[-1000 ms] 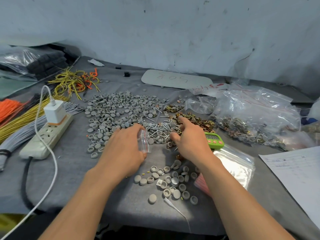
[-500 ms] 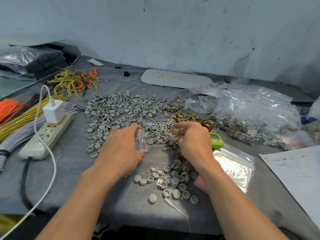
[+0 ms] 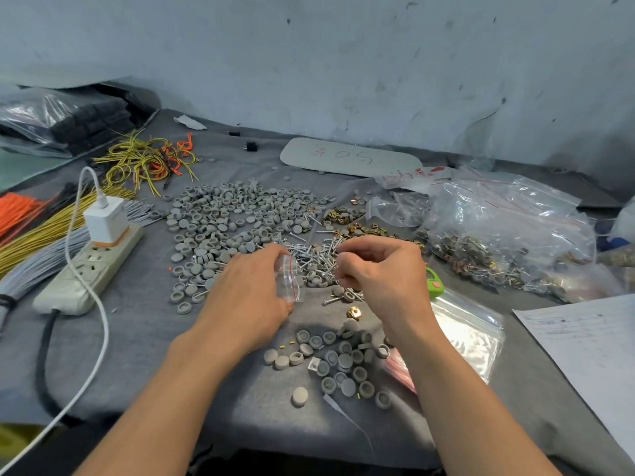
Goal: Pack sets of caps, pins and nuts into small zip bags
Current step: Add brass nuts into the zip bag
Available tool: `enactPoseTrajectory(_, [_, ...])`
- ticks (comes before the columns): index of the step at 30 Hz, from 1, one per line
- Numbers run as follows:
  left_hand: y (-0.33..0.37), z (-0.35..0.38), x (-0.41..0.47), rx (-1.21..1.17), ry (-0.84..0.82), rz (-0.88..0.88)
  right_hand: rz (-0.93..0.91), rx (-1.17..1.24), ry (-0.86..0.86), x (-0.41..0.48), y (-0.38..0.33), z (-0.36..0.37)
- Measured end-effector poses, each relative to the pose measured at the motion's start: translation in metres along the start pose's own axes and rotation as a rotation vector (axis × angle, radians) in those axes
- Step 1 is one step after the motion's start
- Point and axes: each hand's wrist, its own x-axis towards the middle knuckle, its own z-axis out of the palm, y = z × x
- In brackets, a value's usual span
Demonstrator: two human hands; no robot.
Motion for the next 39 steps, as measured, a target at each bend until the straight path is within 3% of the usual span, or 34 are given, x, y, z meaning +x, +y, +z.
enactPoseTrajectory(11, [0.019,-0.005,-0.002,-0.269,-0.048,0.026,-0.115,-0.115,-0.228,-0.015,-0.006,0.019])
enactPoseTrajectory(15, [0.015,-0.010,-0.001,-0.360,0.009,0.022,-0.141,-0.101,-0.061,-0.011,-0.007,0.006])
enactPoseTrajectory(17, [0.012,-0.013,-0.001,-0.411,0.051,0.022,-0.126,-0.257,-0.003,-0.004,-0.005,-0.006])
enactPoseTrajectory(21, [0.009,-0.016,0.000,-0.594,0.098,-0.021,-0.038,-0.840,-0.215,0.000,0.002,0.000])
enactPoseTrajectory(27, [0.011,-0.018,0.001,-0.968,0.032,-0.141,-0.176,-1.106,-0.355,-0.008,0.008,0.020])
enactPoseTrajectory(35, [0.014,-0.038,0.000,-1.393,-0.118,-0.247,-0.160,-1.127,-0.479,-0.012,0.007,0.018])
enactPoseTrajectory(39, [0.015,-0.041,0.001,-1.474,-0.095,-0.274,-0.112,-0.911,-0.394,-0.010,0.010,0.018])
